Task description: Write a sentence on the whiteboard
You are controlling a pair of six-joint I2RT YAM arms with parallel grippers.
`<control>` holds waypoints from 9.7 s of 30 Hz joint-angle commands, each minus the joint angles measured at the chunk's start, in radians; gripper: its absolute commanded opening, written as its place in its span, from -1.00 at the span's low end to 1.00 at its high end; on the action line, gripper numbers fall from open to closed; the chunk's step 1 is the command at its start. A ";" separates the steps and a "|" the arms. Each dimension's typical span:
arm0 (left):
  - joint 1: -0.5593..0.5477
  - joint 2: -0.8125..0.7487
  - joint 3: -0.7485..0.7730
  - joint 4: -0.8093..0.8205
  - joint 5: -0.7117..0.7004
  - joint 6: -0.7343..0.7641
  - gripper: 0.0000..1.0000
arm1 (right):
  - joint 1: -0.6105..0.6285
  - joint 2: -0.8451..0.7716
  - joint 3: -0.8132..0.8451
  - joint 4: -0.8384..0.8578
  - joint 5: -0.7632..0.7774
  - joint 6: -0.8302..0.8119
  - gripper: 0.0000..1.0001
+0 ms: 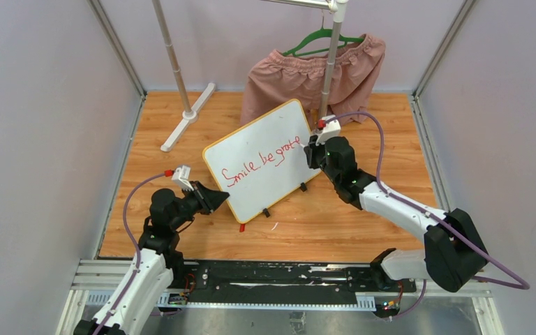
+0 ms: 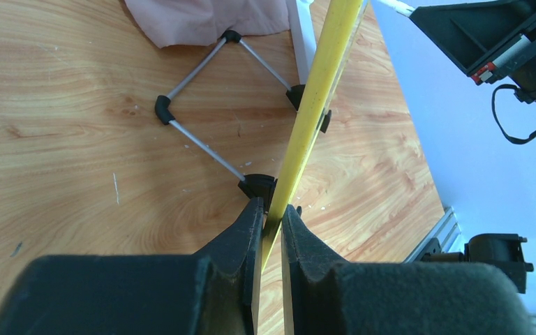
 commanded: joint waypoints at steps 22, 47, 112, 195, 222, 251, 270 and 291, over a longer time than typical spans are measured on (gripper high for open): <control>-0.005 0.006 0.019 -0.042 -0.006 0.006 -1.00 | -0.035 -0.039 0.084 -0.011 0.003 -0.031 -1.00; -0.008 0.004 0.017 -0.042 -0.010 0.008 -1.00 | -0.058 0.056 0.154 -0.012 -0.052 -0.046 -1.00; -0.013 -0.004 0.019 -0.045 -0.003 0.005 -1.00 | -0.030 -0.026 0.106 -0.077 -0.074 -0.008 -1.00; -0.016 0.001 0.020 -0.044 -0.003 0.008 -1.00 | -0.069 0.028 0.097 -0.018 -0.031 -0.021 -1.00; -0.017 0.001 0.021 -0.045 -0.001 0.008 -1.00 | -0.069 0.019 0.062 -0.047 0.008 -0.017 -1.00; -0.017 0.000 0.020 -0.045 -0.001 0.008 -1.00 | -0.080 0.055 0.154 -0.053 -0.005 -0.039 -1.00; -0.019 0.001 0.020 -0.044 -0.003 0.009 -1.00 | -0.080 0.025 0.059 -0.045 -0.003 -0.012 -1.00; -0.018 0.003 0.020 -0.045 -0.002 0.009 -1.00 | -0.089 0.021 0.181 -0.060 -0.010 -0.034 -1.00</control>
